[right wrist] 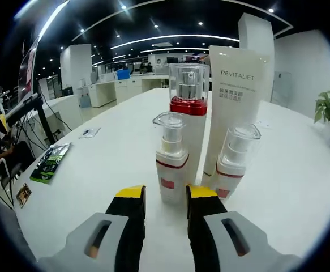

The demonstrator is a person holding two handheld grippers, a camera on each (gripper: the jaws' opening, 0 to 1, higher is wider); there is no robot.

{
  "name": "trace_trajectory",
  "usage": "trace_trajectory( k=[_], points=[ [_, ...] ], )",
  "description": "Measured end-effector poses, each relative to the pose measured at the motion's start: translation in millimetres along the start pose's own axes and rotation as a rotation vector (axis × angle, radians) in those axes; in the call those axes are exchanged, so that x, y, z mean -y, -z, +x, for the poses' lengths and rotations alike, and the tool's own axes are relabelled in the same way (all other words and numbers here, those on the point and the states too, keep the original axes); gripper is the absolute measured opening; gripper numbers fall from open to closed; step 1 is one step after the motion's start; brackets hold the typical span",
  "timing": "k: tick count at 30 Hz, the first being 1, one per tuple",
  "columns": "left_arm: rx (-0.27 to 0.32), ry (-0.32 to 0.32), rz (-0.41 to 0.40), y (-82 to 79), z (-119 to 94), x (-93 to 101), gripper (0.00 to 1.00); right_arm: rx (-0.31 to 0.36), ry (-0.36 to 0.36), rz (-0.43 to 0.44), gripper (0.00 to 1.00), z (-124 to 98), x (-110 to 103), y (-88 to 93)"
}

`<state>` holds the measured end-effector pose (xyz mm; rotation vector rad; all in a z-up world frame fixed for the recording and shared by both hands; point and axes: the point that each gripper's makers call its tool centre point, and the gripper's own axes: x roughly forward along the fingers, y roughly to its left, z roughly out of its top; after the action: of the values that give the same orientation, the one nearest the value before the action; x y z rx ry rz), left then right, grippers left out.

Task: Arrange the skincare products in the storage area until every visible bottle or jar stands upright without overlapping.

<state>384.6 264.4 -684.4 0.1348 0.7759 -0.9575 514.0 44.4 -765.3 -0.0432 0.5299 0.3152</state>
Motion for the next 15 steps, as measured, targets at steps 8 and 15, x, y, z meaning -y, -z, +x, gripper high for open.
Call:
trace_trajectory(
  k=[8,15],
  points=[
    [0.012,0.105,-0.025,-13.5,35.1,22.8,0.45,0.059,-0.095,0.204,0.47,-88.3,-39.1,-24.2],
    [-0.013,0.224,0.038,-36.9,78.9,61.0,0.46,0.094,-0.109,0.11,0.52,-155.4,-66.4,-31.5]
  ],
)
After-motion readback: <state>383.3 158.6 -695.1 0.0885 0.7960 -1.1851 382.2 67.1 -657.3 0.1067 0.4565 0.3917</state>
